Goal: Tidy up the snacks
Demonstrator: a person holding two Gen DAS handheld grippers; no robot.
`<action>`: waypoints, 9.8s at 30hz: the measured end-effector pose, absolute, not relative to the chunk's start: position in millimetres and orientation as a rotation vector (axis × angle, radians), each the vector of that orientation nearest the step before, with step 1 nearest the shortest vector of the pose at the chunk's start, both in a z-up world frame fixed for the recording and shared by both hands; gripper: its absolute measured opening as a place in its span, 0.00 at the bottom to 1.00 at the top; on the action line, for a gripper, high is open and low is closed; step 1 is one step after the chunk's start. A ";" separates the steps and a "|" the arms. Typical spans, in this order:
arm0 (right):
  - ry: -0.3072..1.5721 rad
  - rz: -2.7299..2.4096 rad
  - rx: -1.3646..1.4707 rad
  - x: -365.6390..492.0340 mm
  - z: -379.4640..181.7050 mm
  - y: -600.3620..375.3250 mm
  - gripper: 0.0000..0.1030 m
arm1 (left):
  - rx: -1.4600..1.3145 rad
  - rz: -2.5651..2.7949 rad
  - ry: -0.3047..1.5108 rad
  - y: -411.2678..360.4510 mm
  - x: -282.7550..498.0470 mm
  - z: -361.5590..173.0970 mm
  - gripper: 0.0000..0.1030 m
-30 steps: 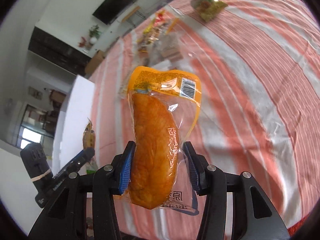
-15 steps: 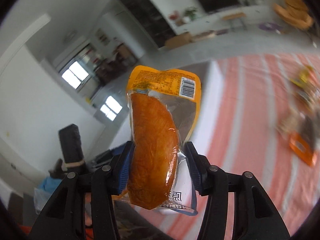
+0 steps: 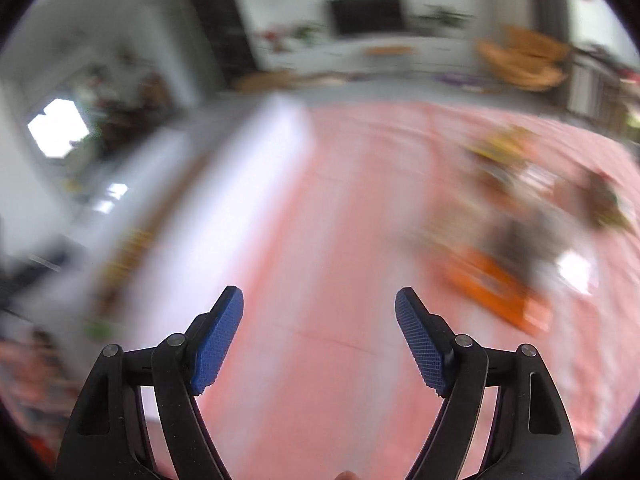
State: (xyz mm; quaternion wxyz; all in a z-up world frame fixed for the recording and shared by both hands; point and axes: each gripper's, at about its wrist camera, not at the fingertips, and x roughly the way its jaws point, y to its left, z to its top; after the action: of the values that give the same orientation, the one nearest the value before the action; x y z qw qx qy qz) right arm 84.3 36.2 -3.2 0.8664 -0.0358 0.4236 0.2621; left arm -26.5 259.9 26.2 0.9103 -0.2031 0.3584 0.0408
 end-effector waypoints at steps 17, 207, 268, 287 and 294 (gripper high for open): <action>0.874 -0.008 -0.063 121.5 -61.9 -135.1 0.79 | -0.068 -0.111 0.929 78.6 107.1 -89.5 0.90; 0.838 0.160 0.160 165.5 -9.1 -143.0 0.85 | -0.016 -0.002 0.954 84.0 130.5 -100.9 1.00; 0.959 1.029 0.240 37.7 110.5 79.3 0.42 | -0.437 0.315 0.730 353.7 -43.7 47.0 0.46; 0.855 0.147 -0.187 76.6 -41.5 -73.2 0.70 | -0.415 -0.079 0.755 194.5 15.2 29.2 0.95; 0.904 -0.034 0.010 92.1 -55.8 -157.0 0.70 | -0.244 -0.218 0.898 84.1 96.2 -50.7 0.95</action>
State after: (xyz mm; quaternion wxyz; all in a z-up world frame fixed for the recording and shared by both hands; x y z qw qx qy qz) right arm 92.1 -157.0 -55.8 0.8994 0.0049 0.4368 -0.0166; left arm 96.2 84.1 -50.7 0.8879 -0.1176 0.4322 -0.1051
